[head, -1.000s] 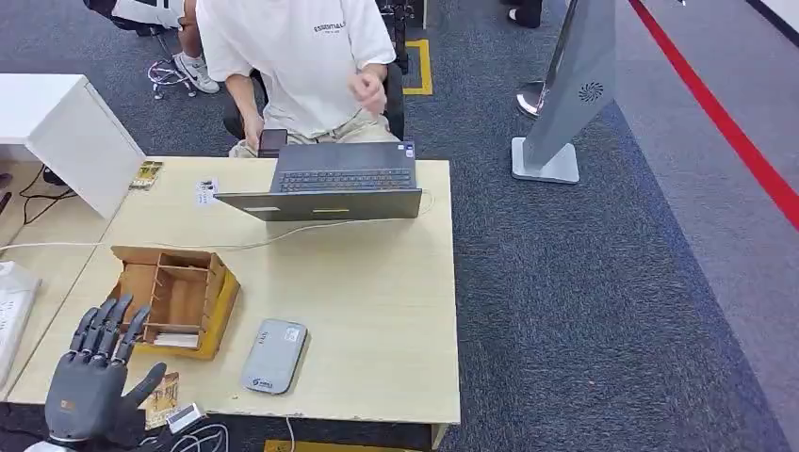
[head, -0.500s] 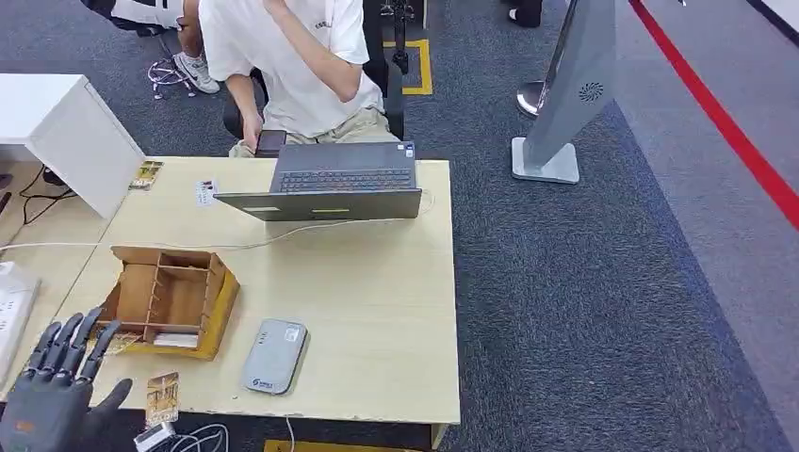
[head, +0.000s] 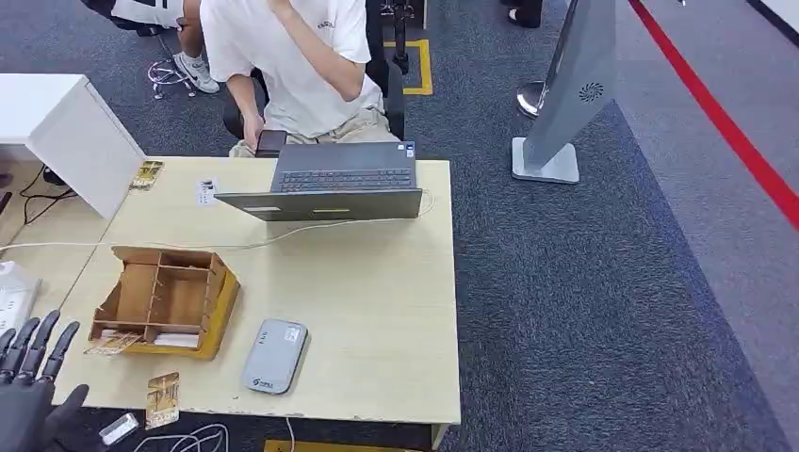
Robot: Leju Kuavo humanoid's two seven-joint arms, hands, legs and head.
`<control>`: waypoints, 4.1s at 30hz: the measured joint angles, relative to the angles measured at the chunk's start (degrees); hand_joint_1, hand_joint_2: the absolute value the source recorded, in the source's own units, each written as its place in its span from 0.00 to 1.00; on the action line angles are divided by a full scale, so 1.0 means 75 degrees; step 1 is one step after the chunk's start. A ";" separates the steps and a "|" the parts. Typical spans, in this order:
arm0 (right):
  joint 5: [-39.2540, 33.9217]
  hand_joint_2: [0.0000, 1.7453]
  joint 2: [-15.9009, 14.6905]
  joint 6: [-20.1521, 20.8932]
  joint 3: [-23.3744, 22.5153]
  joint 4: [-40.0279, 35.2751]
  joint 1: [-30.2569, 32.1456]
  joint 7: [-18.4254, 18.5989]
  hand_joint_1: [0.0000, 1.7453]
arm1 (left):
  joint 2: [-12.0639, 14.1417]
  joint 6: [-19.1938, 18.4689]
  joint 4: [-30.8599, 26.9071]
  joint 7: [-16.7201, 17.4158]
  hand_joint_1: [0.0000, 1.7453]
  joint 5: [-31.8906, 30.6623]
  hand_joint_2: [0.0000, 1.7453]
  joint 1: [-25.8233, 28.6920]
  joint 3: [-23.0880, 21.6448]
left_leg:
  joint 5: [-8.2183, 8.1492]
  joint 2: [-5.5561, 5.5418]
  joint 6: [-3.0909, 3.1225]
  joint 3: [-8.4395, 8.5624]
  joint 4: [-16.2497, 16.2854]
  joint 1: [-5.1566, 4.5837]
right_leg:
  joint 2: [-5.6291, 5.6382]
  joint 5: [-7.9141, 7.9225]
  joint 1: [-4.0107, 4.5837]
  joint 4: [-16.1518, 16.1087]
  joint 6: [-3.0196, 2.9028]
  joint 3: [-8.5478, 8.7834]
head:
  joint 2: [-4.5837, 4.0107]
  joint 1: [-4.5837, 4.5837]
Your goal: Pass the card to the sensor for recognition and then transmit it.
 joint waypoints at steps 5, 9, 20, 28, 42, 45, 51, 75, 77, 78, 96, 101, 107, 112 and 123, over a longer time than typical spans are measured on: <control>0.0000 1.00 -0.0041 0.0003 0.0067 -0.0003 -0.0057 -0.0009 0.00 | -0.0047 0.0000 0.0256 0.0000 0.00 -0.0309 1.00 -0.0403 -0.0035 | 0.0001 0.0001 0.0000 0.0003 0.0001 0.0000 | 0.0001 0.0002 0.0000 0.0000 -0.0001 0.0000 | 0.0000 0.0003; 0.0000 1.00 -0.0041 0.0012 0.0149 0.0000 -0.0068 0.0026 0.00 | -0.0079 0.0000 0.0481 -0.0003 0.00 -0.0489 1.00 -0.0657 -0.0125 | 0.0000 0.0001 0.0000 0.0004 0.0001 0.0000 | 0.0003 0.0002 0.0000 0.0000 -0.0001 0.0000 | 0.0000 0.0000; 0.0000 1.00 -0.0041 0.0041 0.0245 0.0003 -0.0056 0.0070 0.00 | -0.0099 0.0000 0.0734 -0.0012 0.00 -0.0618 1.00 -0.0871 -0.0466 | 0.0000 0.0003 0.0000 0.0002 0.0001 0.0000 | 0.0006 0.0001 0.0000 0.0000 -0.0001 -0.0005 | 0.0000 0.0000; 0.0000 1.00 -0.0038 0.0047 0.0321 0.0012 -0.0027 0.0099 0.00 | -0.0169 0.0000 0.0880 -0.0012 0.00 -0.0886 1.00 -0.0984 -0.0717 | 0.0000 0.0002 0.0000 0.0002 0.0001 0.0000 | 0.0004 0.0002 0.0000 0.0000 -0.0001 -0.0004 | 0.0000 0.0000; 0.0000 1.00 -0.0035 0.0003 0.0344 0.0052 0.0028 0.0140 0.00 | -0.0326 0.0000 0.1128 -0.0012 0.00 -0.0935 1.00 -0.1120 -0.0329 | 0.0000 0.0002 0.0000 0.0000 0.0001 0.0000 | 0.0003 0.0000 0.0000 0.0000 -0.0001 -0.0005 | 0.0000 0.0000; 0.0000 1.00 -0.0035 0.0003 0.0353 0.0055 0.0038 0.0137 0.00 | -0.0329 0.0000 0.1142 -0.0009 0.00 -0.0935 1.00 -0.1121 -0.0204 | 0.0000 0.0002 0.0000 -0.0001 0.0001 0.0000 | 0.0003 0.0000 0.0000 0.0000 -0.0001 -0.0004 | 0.0000 0.0000; 0.0000 1.00 -0.0035 0.0003 0.0370 0.0058 0.0058 0.0128 0.00 | -0.0335 0.0000 0.1183 -0.0009 0.00 -0.0958 1.00 -0.1134 -0.0064 | 0.0000 0.0002 0.0000 0.0000 0.0001 0.0000 | 0.0003 0.0001 0.0000 0.0000 -0.0001 -0.0003 | 0.0000 0.0000; 0.0000 1.00 -0.0035 -0.0003 0.0393 0.0076 0.0061 0.0137 0.00 | -0.0481 0.0000 0.1369 -0.0012 0.00 -0.1142 1.00 -0.1302 0.0256 | 0.0000 0.0002 0.0000 0.0000 0.0001 0.0000 | 0.0004 0.0001 0.0000 0.0000 -0.0001 -0.0004 | 0.0000 0.0000; 0.0000 1.00 -0.0035 -0.0003 0.0396 0.0076 0.0061 0.0137 0.00 | -0.0481 0.0000 0.1375 -0.0012 0.00 -0.1142 1.00 -0.1302 0.0271 | 0.0000 0.0002 0.0000 0.0000 0.0001 0.0000 | 0.0004 0.0001 0.0000 0.0000 -0.0001 -0.0004 | 0.0000 0.0000; 0.0000 1.00 -0.0035 -0.0003 0.0393 0.0076 0.0061 0.0140 0.00 | -0.0481 0.0000 0.1375 -0.0009 0.00 -0.1142 1.00 -0.1302 0.0277 | 0.0000 0.0002 0.0000 0.0000 0.0001 0.0000 | 0.0004 0.0001 0.0000 0.0000 -0.0001 -0.0004 | 0.0000 0.0000; 0.0000 1.00 -0.0035 -0.0047 0.0513 0.0076 0.0060 0.0140 0.00 | -0.0592 0.0000 0.1521 -0.0012 0.00 -0.1352 1.00 -0.1546 0.0286 | 0.0000 0.0002 0.0000 0.0000 0.0001 -0.0001 | 0.0004 0.0001 0.0000 0.0000 -0.0001 -0.0004 | 0.0000 -0.0003; 0.0000 1.00 -0.0035 -0.0096 0.0557 0.0076 0.0062 0.0152 0.00 | -0.0638 0.0000 0.1568 -0.0012 0.00 -0.1381 1.00 -0.1612 0.0286 | 0.0000 0.0002 0.0000 0.0000 0.0001 0.0000 | 0.0004 0.0001 0.0000 0.0000 -0.0001 -0.0005 | 0.0000 0.0000; 0.0000 1.00 -0.0035 -0.0102 0.0621 0.0076 0.0063 0.0175 0.00 | -0.0694 0.0000 0.1623 -0.0011 0.00 -0.1434 1.00 -0.1693 0.0283 | 0.0000 0.0002 0.0000 0.0001 0.0001 0.0000 | 0.0005 0.0001 0.0000 0.0000 -0.0001 -0.0006 | 0.0000 0.0000; 0.0000 1.00 -0.0035 -0.0111 0.0670 0.0079 0.0062 0.0175 0.00 | -0.0734 0.0000 0.1623 -0.0009 1.00 -0.1396 1.00 -0.1721 0.0283 | 0.0000 0.0002 0.0000 0.0001 0.0001 0.0000 | 0.0005 0.0001 0.0000 0.0000 -0.0001 -0.0005 | 0.0000 0.0000; 0.0000 1.00 -0.0035 -0.0122 0.0758 0.0085 0.0063 0.0187 0.00 | -0.0731 0.0000 0.1757 0.0000 1.00 -0.1160 1.00 -0.1725 0.0239 | 0.0000 0.0003 0.0000 0.0001 0.0001 0.0000 | 0.0005 0.0001 0.0000 0.0000 -0.0001 -0.0006 | 0.0000 0.0000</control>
